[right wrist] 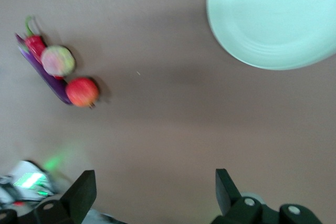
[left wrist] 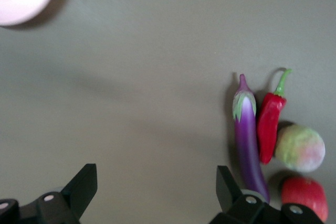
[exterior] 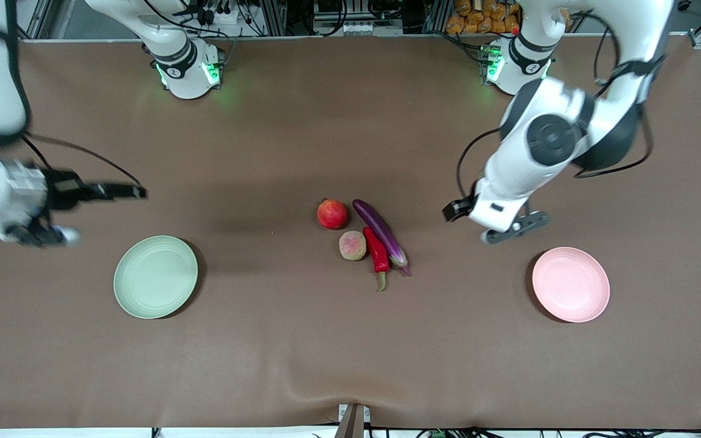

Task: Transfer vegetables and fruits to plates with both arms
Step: 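Reach the right gripper to the apple while the left gripper reaches the eggplant, then grasp the purple eggplant with the left gripper while the right gripper grasps the apple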

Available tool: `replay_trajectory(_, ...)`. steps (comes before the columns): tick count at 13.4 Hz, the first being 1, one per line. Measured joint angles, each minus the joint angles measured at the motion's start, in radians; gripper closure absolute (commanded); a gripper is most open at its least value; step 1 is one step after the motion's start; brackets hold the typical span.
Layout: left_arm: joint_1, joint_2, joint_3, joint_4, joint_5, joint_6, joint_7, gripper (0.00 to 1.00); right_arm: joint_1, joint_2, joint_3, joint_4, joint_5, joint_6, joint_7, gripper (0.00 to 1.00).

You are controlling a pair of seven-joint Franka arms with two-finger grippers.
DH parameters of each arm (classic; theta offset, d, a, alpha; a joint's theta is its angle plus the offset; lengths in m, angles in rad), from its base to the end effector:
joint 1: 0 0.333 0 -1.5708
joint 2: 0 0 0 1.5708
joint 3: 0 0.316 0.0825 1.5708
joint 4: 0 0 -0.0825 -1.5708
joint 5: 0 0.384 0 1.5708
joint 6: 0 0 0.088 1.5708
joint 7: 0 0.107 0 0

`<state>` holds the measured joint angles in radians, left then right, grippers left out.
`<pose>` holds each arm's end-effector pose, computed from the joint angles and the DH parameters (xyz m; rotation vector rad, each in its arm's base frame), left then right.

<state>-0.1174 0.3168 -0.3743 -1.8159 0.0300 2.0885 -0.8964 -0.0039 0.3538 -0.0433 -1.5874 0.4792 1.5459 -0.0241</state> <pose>0.5616 -0.2815 0.3746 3.0224 0.6210 -0.1133 0.6208 0.0240 0.4170 -2.6199 0.1426 0.5011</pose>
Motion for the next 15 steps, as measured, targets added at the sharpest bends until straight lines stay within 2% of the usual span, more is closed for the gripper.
replay_trajectory(3,-0.021,0.101,0.0,-0.04,0.001,0.211,-0.17,0.0,0.011,0.183,0.002,0.004,0.142,0.121,0.04,0.0)
replay_trajectory(6,-0.036,0.213,0.0,-0.031,0.001,0.39,-0.317,0.0,0.062,0.283,0.007,0.009,0.352,0.137,0.189,0.0)
replay_trajectory(10,-0.117,0.341,0.036,0.062,0.067,0.449,-0.508,0.0,0.146,0.355,0.009,0.004,0.513,0.138,0.318,0.0)
replay_trajectory(14,-0.182,0.425,0.079,0.128,0.087,0.472,-0.554,0.0,0.237,0.375,0.011,-0.03,0.629,0.204,0.432,0.0)
replay_trajectory(15,-0.183,0.437,0.081,0.135,0.087,0.481,-0.554,0.03,0.258,0.376,0.011,-0.051,0.668,0.228,0.44,0.0)
